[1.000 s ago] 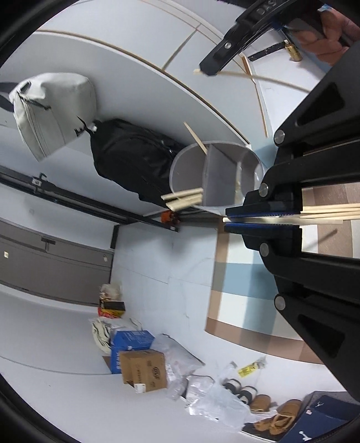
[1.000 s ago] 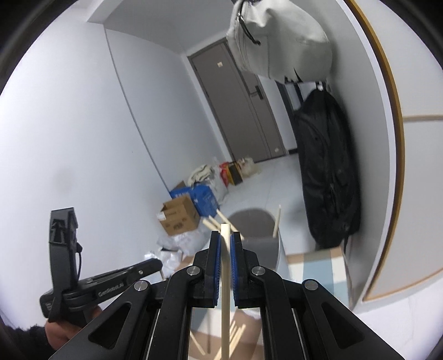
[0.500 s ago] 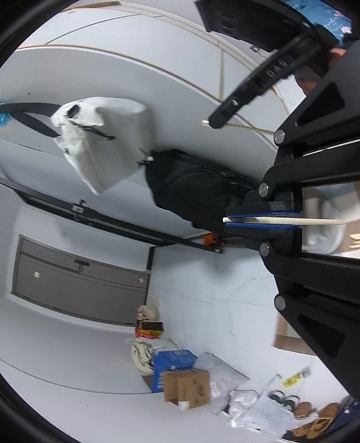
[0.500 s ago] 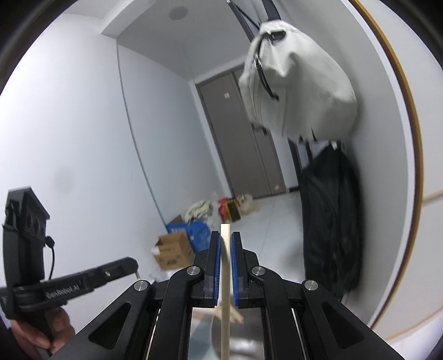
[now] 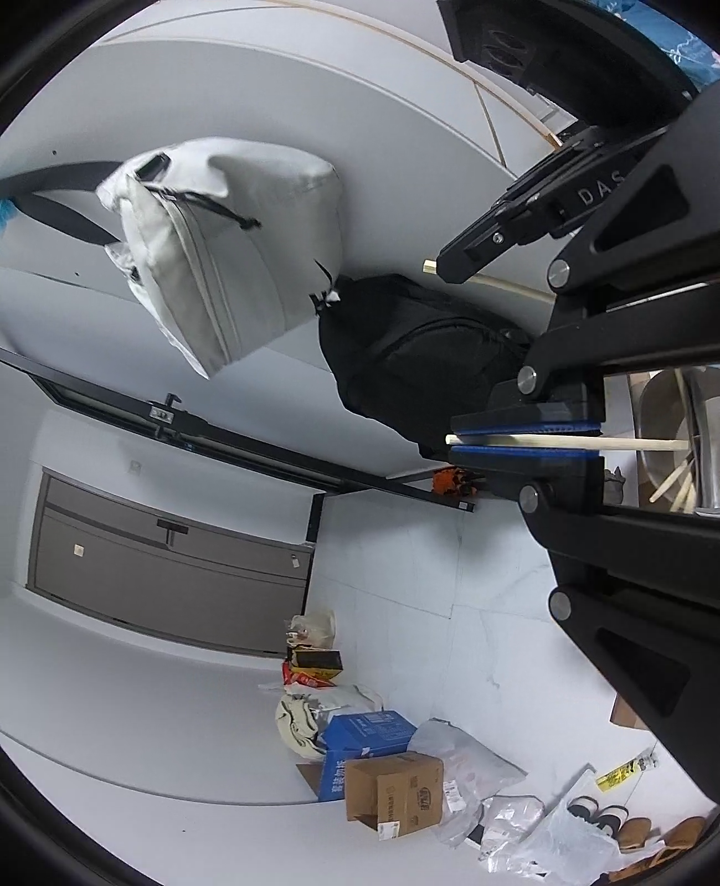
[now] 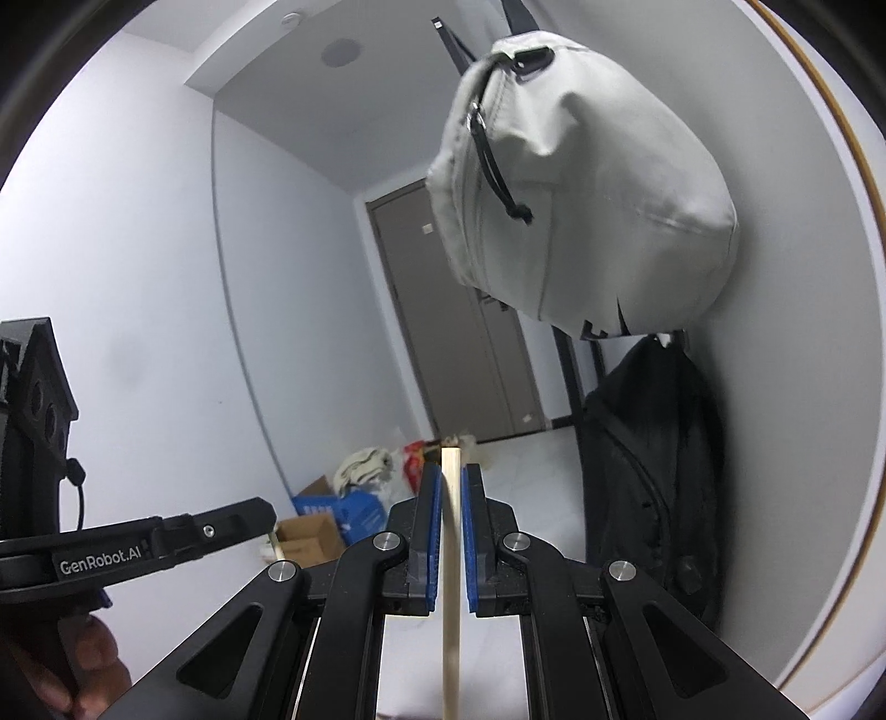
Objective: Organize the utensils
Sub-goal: 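Raise both held chopsticks over the holder and release them inside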
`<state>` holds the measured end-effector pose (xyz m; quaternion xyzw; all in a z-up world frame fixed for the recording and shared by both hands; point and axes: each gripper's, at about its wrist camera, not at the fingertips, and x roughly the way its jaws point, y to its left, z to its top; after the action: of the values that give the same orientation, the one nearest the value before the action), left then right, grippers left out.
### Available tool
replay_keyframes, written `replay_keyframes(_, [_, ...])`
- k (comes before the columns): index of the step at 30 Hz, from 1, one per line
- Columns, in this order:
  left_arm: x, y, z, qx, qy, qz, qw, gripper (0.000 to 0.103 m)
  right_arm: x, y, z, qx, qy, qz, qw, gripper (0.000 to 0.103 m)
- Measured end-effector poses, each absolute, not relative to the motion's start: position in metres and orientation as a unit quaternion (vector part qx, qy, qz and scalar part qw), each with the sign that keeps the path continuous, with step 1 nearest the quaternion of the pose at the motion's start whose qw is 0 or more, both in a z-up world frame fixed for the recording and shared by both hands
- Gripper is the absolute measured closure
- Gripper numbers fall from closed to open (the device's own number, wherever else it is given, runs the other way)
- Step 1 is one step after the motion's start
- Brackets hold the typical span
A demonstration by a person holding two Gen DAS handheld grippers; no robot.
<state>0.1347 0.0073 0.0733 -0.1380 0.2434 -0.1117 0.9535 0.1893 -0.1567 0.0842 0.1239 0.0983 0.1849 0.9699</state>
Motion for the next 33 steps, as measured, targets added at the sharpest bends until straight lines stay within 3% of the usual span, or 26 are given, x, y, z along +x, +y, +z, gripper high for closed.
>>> replay_keyframes(16, [0.150,-0.006,0.056,-0.118,0.252,-0.138,0.951,0.103,0.192,-0.131,0.056,0.069,0.062,0.169,0.981,0.097])
replay_keyframes(33, [0.148,0.005,0.044,-0.153,0.256,-0.151,0.942,0.103,0.188,-0.146,0.042,0.076,0.081,0.184,0.977,0.097])
